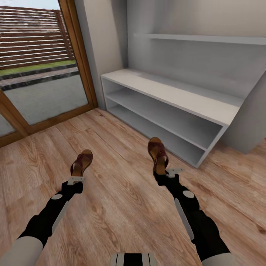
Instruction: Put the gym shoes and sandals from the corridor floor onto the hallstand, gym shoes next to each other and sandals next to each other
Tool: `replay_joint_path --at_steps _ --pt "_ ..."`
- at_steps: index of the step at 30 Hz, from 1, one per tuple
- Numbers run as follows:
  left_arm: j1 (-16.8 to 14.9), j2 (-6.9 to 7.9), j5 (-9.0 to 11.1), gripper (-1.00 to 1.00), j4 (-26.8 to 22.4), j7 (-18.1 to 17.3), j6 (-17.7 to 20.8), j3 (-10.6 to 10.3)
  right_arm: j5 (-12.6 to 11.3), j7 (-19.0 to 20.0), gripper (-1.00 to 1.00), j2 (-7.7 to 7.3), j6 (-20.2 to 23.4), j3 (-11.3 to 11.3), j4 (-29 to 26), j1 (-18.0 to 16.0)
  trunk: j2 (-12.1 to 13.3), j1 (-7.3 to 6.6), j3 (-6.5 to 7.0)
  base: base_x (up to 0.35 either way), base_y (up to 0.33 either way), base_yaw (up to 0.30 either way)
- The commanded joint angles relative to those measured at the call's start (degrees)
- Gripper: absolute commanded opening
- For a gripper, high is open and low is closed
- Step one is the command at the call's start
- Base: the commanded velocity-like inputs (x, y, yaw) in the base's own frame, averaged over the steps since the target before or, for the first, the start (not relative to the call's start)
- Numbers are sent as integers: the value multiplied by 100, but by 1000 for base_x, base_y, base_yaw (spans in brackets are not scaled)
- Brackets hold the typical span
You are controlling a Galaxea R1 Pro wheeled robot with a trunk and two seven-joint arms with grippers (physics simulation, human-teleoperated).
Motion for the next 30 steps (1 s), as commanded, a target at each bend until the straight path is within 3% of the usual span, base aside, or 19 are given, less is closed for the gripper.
replay_joint_path --at_steps 1,3,4,8,12,24,27,30 --pt "0 6 18 -100 -5 -8 34 -11 -14 -185 -100 10 -25 145 21 -2 0 -3 28 0 0 0" --pt "0 2 18 -100 6 -1 34 -11 -7 -793 -100 31 -233 641 190 -2 3 -8 90 0 0 0" --pt "0 -2 24 -100 12 5 32 -11 -19 -1626 -100 66 -650 1202 455 -2 4 -11 121 0 0 0" --pt "0 -3 24 -100 13 9 31 -11 -29 -2193 -100 123 -912 1486 565 -2 9 -21 245 0 0 0" --pt "0 -3 23 -100 14 13 31 -11 -32 -2397 -100 167 -971 1568 587 -2 15 -31 369 0 0 0" --pt "0 -8 20 -100 22 24 31 -11 -31 -2441 -100 163 -1000 1557 589 -2 31 -62 742 0 0 -1" --pt "0 -13 30 -100 99 15 31 -11 -21 -2434 -100 109 -1075 1543 904 52 35 -70 836 0 0 -70" --pt "0 -19 34 -100 168 17 26 -11 -16 -2423 -100 96 -1806 1541 1668 137 39 -78 928 0 0 -77"
